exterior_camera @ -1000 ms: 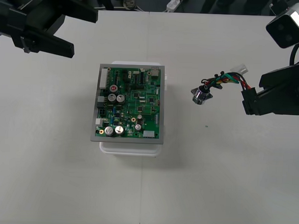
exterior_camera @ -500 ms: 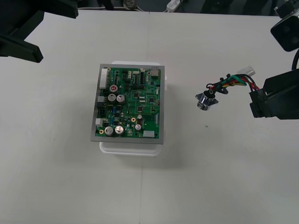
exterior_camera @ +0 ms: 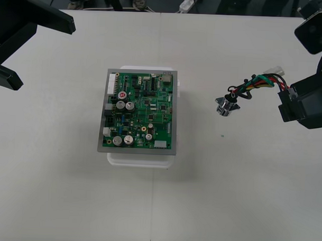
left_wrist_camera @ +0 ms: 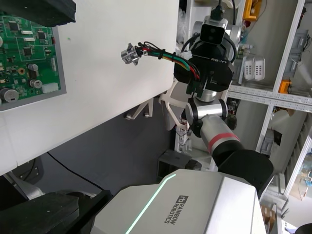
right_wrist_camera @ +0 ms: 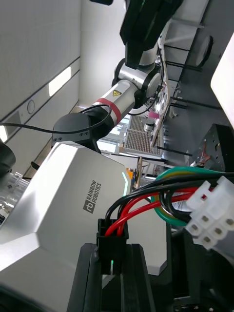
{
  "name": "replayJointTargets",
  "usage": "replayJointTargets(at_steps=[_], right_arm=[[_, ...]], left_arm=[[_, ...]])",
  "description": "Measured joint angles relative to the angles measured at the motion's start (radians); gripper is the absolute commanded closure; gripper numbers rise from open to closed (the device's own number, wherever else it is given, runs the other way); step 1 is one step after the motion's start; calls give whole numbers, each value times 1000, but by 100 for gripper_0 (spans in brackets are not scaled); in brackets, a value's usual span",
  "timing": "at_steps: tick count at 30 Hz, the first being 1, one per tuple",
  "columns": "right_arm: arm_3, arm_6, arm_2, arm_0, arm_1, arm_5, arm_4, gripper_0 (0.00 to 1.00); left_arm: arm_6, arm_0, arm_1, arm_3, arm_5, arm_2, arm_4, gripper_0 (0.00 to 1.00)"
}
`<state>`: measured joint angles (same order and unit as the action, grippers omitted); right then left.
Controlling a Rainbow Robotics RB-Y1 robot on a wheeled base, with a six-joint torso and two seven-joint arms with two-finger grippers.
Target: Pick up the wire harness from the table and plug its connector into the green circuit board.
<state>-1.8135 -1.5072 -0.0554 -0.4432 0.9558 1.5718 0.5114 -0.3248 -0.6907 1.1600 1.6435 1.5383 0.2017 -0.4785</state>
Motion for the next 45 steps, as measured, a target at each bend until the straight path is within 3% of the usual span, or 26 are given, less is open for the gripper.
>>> replayJointTargets(at_steps=[8, 13, 20, 45], right_arm=[[-1, -11, -3, 0, 1, 0, 13, 100], [-1, -10, -75, -20, 30, 0, 15, 100], [-8, 1, -196, -77, 78, 0, 15, 100], [-21, 1, -498, -334, 79, 0, -19, 100]], left_arm=[[10, 30, 7, -20, 0, -43, 3, 0], [28, 45, 7, -21, 0, -72, 1, 0], [28, 45, 7, -16, 0, -74, 0, 0], [28, 45, 7, 11, 0, -74, 1, 0]])
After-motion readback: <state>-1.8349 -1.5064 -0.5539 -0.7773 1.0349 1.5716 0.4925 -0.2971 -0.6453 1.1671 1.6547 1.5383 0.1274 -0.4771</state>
